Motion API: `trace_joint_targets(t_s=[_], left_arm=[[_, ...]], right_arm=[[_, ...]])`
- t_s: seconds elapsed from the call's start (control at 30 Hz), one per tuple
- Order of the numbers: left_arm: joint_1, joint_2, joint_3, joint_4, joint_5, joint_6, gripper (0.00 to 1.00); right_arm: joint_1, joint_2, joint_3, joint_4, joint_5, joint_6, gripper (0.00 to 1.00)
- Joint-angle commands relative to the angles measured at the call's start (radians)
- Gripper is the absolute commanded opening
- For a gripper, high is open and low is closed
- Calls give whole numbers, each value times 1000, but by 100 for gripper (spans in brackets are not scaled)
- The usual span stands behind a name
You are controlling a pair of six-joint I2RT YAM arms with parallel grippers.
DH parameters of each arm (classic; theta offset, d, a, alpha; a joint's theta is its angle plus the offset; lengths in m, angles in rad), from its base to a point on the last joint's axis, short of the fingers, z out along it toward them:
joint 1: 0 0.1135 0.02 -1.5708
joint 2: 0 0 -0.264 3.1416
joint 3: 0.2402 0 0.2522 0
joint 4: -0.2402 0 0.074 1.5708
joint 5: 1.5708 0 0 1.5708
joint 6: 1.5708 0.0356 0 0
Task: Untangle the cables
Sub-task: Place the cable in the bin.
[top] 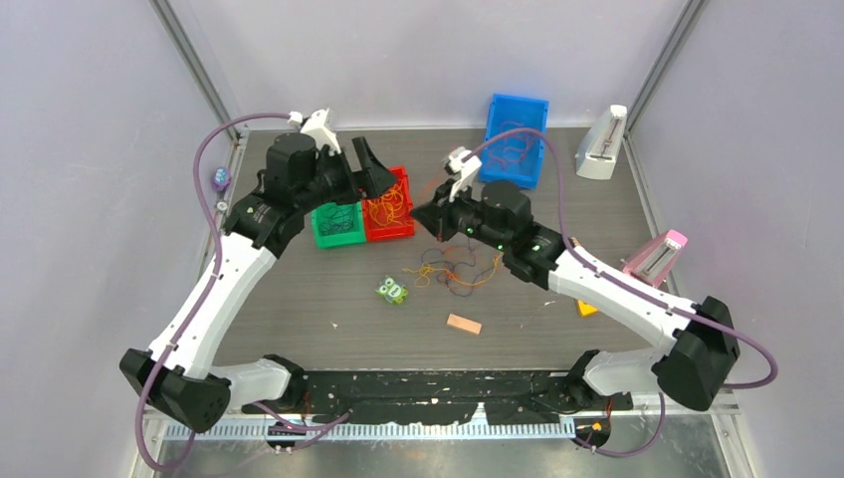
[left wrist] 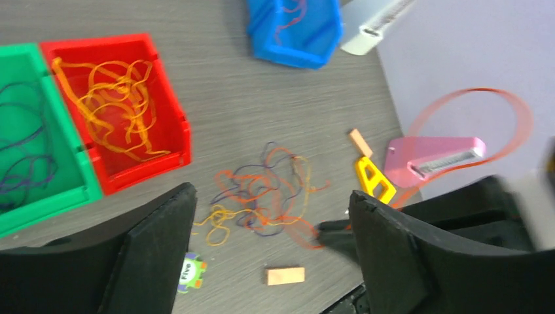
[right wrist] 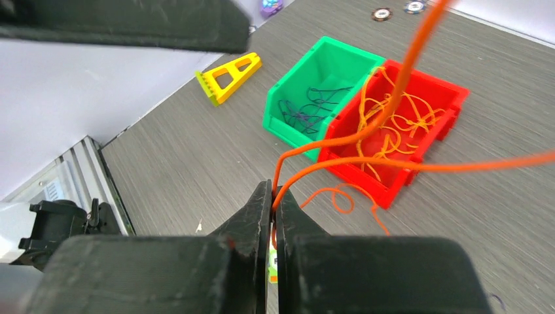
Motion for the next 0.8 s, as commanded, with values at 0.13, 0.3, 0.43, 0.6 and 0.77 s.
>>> trace_joint_targets(t_s=[0.13,0.3,0.43,0.6,0.77], left_arm=[[92,-122,-176,7,22,10,99],[92,-267,-316,11,-82,51,99],[92,-407,-452,31,-137,59,100],[92,-578,-655,112,-137,79,100],[92,-664,-734,94,-178,61,99]], right_arm=[[-239,-60,98,-243,-172,104,6],[-380,-14,188,-350,-141,65,5],[-478,48,239,-355,-131,47,6],[-550,163,346,-356,-8,-3,6],[-606,293,436,-304,27,-10,5]])
